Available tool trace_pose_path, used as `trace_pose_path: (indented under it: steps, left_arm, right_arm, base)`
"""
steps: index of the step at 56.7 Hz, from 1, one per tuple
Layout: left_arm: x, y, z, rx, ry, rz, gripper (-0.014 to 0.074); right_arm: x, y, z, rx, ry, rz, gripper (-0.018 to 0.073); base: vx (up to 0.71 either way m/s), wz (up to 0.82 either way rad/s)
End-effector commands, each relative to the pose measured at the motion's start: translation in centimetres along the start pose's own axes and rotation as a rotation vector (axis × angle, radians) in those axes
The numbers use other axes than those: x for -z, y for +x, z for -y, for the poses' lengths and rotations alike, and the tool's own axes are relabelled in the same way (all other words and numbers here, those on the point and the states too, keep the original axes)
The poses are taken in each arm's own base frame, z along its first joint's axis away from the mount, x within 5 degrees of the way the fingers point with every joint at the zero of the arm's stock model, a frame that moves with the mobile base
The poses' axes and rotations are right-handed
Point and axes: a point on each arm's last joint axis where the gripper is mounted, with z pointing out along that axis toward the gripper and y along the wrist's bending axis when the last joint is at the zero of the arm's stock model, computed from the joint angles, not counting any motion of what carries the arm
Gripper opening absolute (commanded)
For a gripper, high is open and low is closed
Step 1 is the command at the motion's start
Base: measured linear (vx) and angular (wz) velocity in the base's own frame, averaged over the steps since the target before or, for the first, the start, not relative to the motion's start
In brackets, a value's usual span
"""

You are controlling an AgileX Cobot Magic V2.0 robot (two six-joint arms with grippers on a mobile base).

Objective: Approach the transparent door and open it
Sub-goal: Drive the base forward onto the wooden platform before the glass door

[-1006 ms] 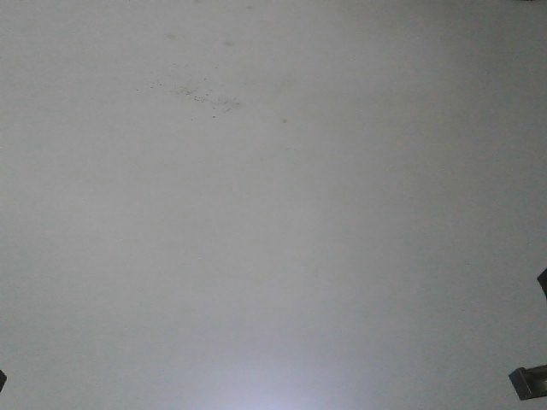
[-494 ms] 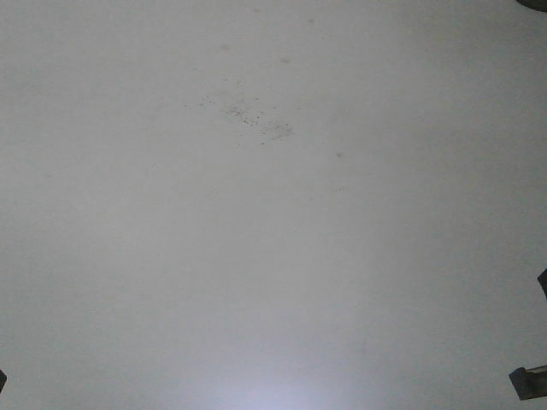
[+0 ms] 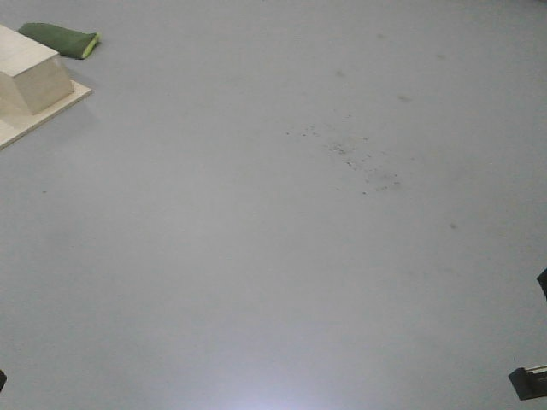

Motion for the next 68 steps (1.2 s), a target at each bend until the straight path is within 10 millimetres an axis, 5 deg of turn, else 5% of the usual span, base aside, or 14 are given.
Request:
trace_pose_path:
  steps: [1, 68]
  left_arm:
    - [0.35, -1.58, -0.06, 0.020, -0.008, 0.115, 0.0003]
    - [0.35, -1.58, -0.06, 0.020, -0.008, 0.115, 0.0003]
  right_arm:
    - [0.14, -0.70, 0.11, 0.005, 0.015, 0.090, -0.0004]
    - [0.14, -0.71, 0.11, 0.005, 0.015, 0.091, -0.0004]
  base:
    - [0.54, 0.62]
    - [0.53, 0.52]
